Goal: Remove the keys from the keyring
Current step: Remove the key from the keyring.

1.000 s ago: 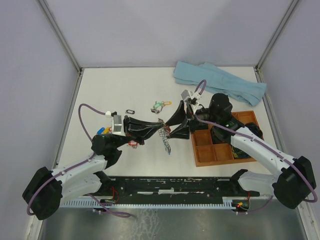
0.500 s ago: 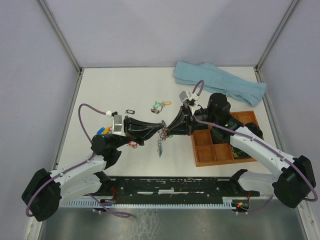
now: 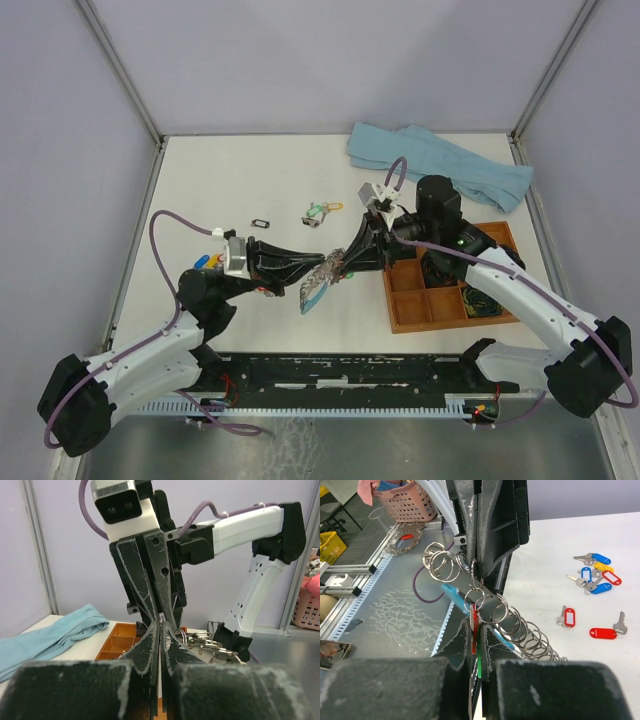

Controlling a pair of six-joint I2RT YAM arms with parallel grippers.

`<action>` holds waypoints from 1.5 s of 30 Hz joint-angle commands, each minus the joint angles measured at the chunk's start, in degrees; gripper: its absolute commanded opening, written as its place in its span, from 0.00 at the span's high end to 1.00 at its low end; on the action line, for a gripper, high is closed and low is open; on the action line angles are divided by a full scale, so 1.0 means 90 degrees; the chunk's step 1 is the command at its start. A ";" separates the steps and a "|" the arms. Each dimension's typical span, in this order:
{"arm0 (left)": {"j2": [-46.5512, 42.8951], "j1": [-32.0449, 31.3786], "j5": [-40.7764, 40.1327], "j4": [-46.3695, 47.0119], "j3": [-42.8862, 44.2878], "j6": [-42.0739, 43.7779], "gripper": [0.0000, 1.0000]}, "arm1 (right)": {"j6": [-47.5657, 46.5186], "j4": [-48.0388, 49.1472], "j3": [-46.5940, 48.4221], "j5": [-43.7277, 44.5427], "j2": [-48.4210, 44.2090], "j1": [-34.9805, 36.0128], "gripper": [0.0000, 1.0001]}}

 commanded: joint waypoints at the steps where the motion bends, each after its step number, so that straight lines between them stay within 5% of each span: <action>1: -0.0088 0.0065 0.0309 -0.0469 0.0375 0.0669 0.97 | -0.0283 -0.0388 0.0442 -0.0545 -0.0174 -0.0024 1.00; 17: -0.0273 0.0064 0.0296 -0.1852 0.0745 0.1710 0.97 | 0.0501 -0.0381 0.0493 -0.0338 0.0061 -0.0010 0.99; 34: -0.0462 0.0063 0.0099 -0.1177 0.0523 0.1277 0.97 | -0.0454 -0.1045 0.0442 0.0275 0.0056 0.0002 0.48; 45: -0.0506 0.0063 0.0123 -0.1042 0.0509 0.1100 0.97 | -0.2422 -0.2666 0.0986 0.0003 -0.0250 -0.0163 0.37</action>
